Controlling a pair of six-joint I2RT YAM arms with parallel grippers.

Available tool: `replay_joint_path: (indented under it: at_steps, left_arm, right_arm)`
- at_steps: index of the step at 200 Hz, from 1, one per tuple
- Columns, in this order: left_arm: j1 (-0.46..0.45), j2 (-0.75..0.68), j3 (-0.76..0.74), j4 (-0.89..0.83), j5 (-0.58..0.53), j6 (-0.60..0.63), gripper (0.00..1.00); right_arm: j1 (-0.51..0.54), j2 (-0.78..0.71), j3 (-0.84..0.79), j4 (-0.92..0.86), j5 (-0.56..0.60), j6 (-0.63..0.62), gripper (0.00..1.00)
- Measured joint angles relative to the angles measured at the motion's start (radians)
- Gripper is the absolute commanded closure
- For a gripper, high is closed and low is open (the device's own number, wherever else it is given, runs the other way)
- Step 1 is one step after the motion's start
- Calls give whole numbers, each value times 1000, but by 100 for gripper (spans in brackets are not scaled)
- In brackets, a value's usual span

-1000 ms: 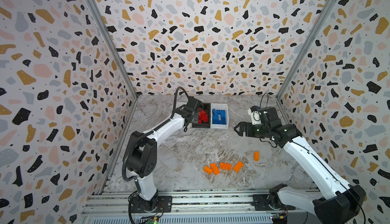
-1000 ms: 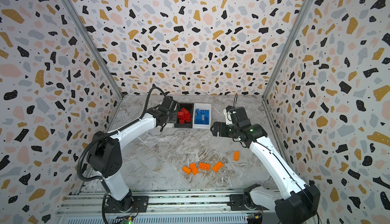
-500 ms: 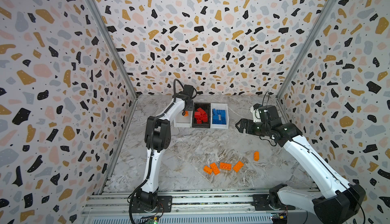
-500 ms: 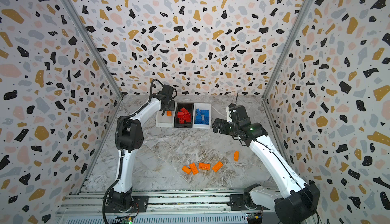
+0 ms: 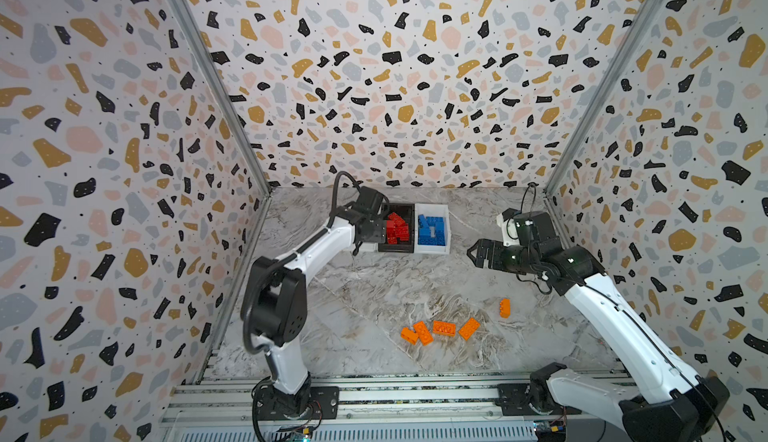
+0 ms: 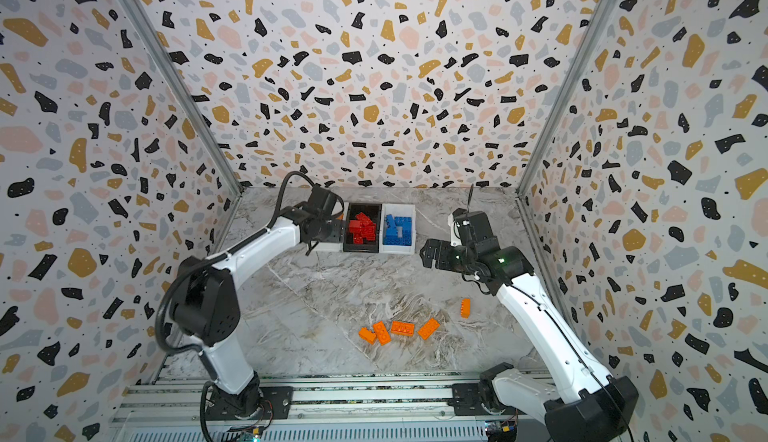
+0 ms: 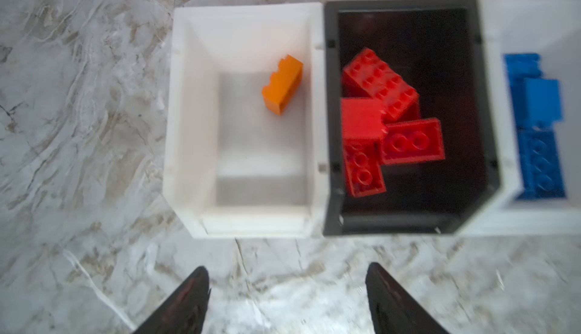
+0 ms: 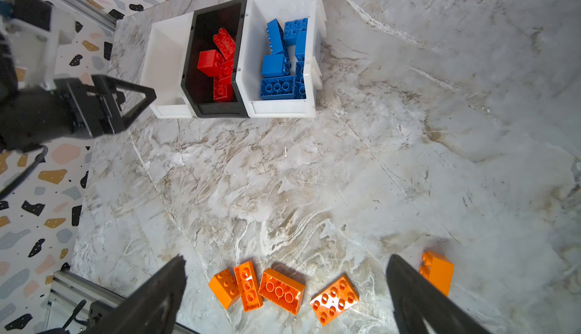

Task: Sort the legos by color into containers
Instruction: 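Lower the left gripper onto another orange brick near the robot and grasp it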

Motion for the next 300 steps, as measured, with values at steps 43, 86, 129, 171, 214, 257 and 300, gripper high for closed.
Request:
replay_joint_path:
  at_steps: [43, 86, 129, 171, 214, 257, 300]
  left_arm:
    - [-333, -285, -378, 46, -47, -204, 20]
    - [-656, -425, -579, 108, -119, -436, 16]
    - [-775, -326, -572, 161, -139, -486, 15]
    - [-797, -230, -552, 163, -138, -484, 14]
    - [-796, -227, -552, 160, -139, -464, 12]
    - [-777, -212, -585, 187, -128, -433, 13]
    - [-723, -189, -624, 221, -105, -388, 16]
  right_arm:
    - [0, -140, -88, -29, -58, -37, 0]
    - [2, -235, -190, -61, -103, -77, 0]
    - [4, -255, -207, -86, -126, -105, 0]
    - [4, -257, -190, -108, -111, -127, 0]
    - [4, -274, -195, -107, -112, -122, 0]
    - [4, -283, -198, -108, -111, -119, 0]
    - [4, -283, -198, -117, -106, -114, 0]
